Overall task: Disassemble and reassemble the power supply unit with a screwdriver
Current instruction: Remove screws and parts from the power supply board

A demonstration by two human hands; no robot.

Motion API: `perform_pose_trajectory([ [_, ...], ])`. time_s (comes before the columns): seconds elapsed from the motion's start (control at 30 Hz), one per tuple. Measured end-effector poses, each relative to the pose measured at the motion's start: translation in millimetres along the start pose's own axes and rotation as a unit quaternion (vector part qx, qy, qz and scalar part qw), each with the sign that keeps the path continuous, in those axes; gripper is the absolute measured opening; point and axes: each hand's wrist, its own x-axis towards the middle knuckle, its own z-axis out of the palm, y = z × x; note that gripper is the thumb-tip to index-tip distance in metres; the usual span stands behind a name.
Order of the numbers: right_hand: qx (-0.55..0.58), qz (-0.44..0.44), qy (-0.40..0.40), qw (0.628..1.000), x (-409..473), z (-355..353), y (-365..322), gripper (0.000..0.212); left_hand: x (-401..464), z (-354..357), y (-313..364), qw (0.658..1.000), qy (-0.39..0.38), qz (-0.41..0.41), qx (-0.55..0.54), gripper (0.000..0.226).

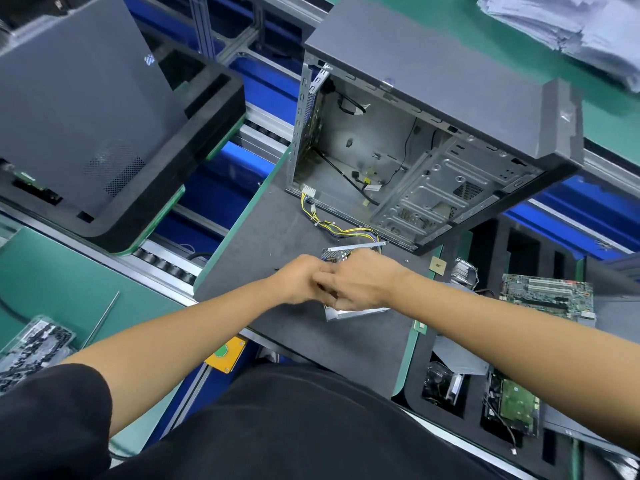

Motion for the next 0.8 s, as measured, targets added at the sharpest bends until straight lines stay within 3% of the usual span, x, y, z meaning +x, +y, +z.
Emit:
perform_pose_trajectory([
  [0.07, 0.019, -0.048, -0.014, 0.999, -2, -3, 6, 0.023, -1, -4, 0, 0.999, -0.041, 0.012, -0.004, 0.02],
  [0.13, 0.021, -0.07, -0.024, 0.997, -2, -3, 11, 0.02, -2, -8, 4, 0.998, -0.046, 0.033, -0.01, 0.024],
  [0.23, 0.013, -0.026, -0.026, 0.999, 2, -2, 9, 0.023, -1, -4, 8, 0.999, -0.01, 0.011, 0.029, 0.039],
  [0.33, -0.015, 0.009, -0.025, 1.0, 4, 2, 3, 0.03, 0, 3, 8, 0.998, 0.027, -0.027, 0.047, 0.039],
  [0.5, 0.022, -0.054, -0.026, 0.998, -4, 0, 10, 0.025, -1, -9, 6, 0.999, -0.043, 0.008, 0.031, 0.027],
  [0.63, 0.012, -0.029, -0.024, 0.999, -1, -3, 7, 0.012, -4, -6, 9, 0.999, -0.003, 0.023, 0.038, 0.037],
  [0.8, -0.004, -0.019, 0.016, 1.0, -1, -2, 7, 0.026, 2, -2, 2, 1.0, -0.012, -0.011, 0.014, 0.028],
])
